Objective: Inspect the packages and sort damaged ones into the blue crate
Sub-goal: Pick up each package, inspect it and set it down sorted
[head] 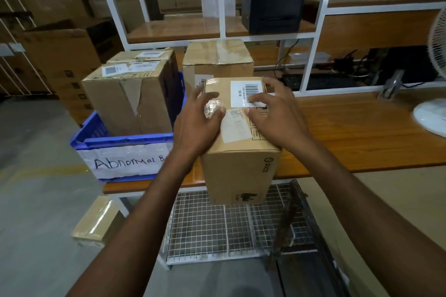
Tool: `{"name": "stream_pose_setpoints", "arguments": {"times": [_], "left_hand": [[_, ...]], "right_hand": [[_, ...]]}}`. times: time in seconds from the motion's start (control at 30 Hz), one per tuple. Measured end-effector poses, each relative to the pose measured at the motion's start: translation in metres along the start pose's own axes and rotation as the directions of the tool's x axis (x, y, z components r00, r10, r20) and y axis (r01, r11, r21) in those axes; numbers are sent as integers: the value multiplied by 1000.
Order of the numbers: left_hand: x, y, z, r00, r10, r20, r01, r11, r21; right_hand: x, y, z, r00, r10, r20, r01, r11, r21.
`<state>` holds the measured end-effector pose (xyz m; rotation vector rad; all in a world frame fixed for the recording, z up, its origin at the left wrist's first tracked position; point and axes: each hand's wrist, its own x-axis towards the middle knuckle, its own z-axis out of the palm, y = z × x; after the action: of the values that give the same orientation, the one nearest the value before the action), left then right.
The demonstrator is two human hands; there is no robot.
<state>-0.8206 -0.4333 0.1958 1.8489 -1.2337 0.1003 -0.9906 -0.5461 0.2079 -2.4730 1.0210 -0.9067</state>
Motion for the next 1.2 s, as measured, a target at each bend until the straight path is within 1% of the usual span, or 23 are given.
{"name": "stream_pose_setpoints", "arguments": {"times": [0.03, 0.07, 0.13, 0.17, 0.2, 0.27, 0.33, 0.4, 0.57, 0.63, 0.67, 0.7, 0.73, 0.77, 0.8, 0.83, 0.87, 0.9, 0.93, 1.0, 1.07, 1.13, 1.2], "left_hand": [[0, 3, -3, 998, 64, 1, -64, 997, 46], [-1, 6, -7, 994, 99, 49, -103, 992, 79], [-2, 7, -15, 966, 111, 236, -150, 976, 157], [-4, 6, -18, 936, 104, 336, -178, 964, 198], [-6, 5, -22, 902, 93, 421, -203, 953, 225], [-10, 2, -26, 844, 69, 531, -216, 951, 220], [-9, -1, -27, 827, 50, 560, -196, 959, 204], [-5, -2, -26, 836, 44, 547, -200, 952, 230], [-2, 2, -32, 804, 65, 590, -286, 914, 289], [-1, 1, -30, 819, 79, 569, -283, 917, 280], [-3, -2, -28, 840, 86, 536, -261, 930, 258], [-6, -7, -23, 871, 100, 482, -228, 949, 217], [-16, -14, -21, 911, 111, 397, -191, 967, 167], [-28, -21, -16, 946, 125, 298, -162, 981, 106], [-39, -26, -8, 971, 127, 202, -135, 990, 30], [-52, -29, 0, 987, 101, 122, -94, 994, -58], [-64, -32, 9, 996, 52, 68, -41, 989, -144], [-73, -34, 17, 999, -4, 47, 13, 981, -193], [-81, -37, 26, 997, -51, 54, 61, 977, -205], [-90, -41, 38, 991, -97, 89, 112, 977, -184], [-93, -40, 41, 990, -118, 80, 130, 977, -167], [-89, -32, 35, 992, -120, 32, 123, 986, -116], [-81, -22, 24, 995, -90, -34, 88, 995, -48]], "right_hand": [[-3, -6, -3, 999, -48, -4, 48, 997, -54], [-8, -12, -5, 996, -74, 41, 77, 994, -79], [-14, -17, -5, 979, -76, 188, 95, 991, -93], [-16, -17, -3, 968, -69, 241, 96, 990, -101], [-18, -16, -1, 962, -62, 264, 94, 990, -109], [-21, -13, 4, 964, -54, 259, 85, 990, -111], [-19, -13, 6, 972, -57, 227, 92, 985, -149], [-14, -14, 6, 976, -71, 206, 113, 974, -198], [-10, -10, 6, 959, -82, 271, 143, 967, -213], [-8, -4, 10, 968, -84, 238, 132, 972, -192], [-7, -1, 12, 978, -73, 194, 96, 989, -112], [-9, 1, 15, 991, -51, 122, 47, 998, 31], [-17, -1, 20, 999, -30, 29, 24, 982, 189], [-27, -1, 25, 998, -3, -68, 23, 956, 294], [-38, 5, 31, 990, 31, -136, 17, 943, 332], [-51, 11, 39, 983, 60, -171, 1, 942, 336], [-65, 18, 47, 982, 87, -169, -24, 939, 343], [-77, 23, 54, 985, 120, -127, -65, 927, 370], [-86, 27, 61, 987, 149, -68, -109, 908, 405], [-96, 30, 70, 988, 152, 5, -140, 898, 418], [-97, 30, 71, 991, 136, -21, -117, 914, 389], [-90, 28, 63, 987, 140, -77, -105, 934, 342], [-80, 25, 49, 986, 137, -100, -99, 944, 316]]}}
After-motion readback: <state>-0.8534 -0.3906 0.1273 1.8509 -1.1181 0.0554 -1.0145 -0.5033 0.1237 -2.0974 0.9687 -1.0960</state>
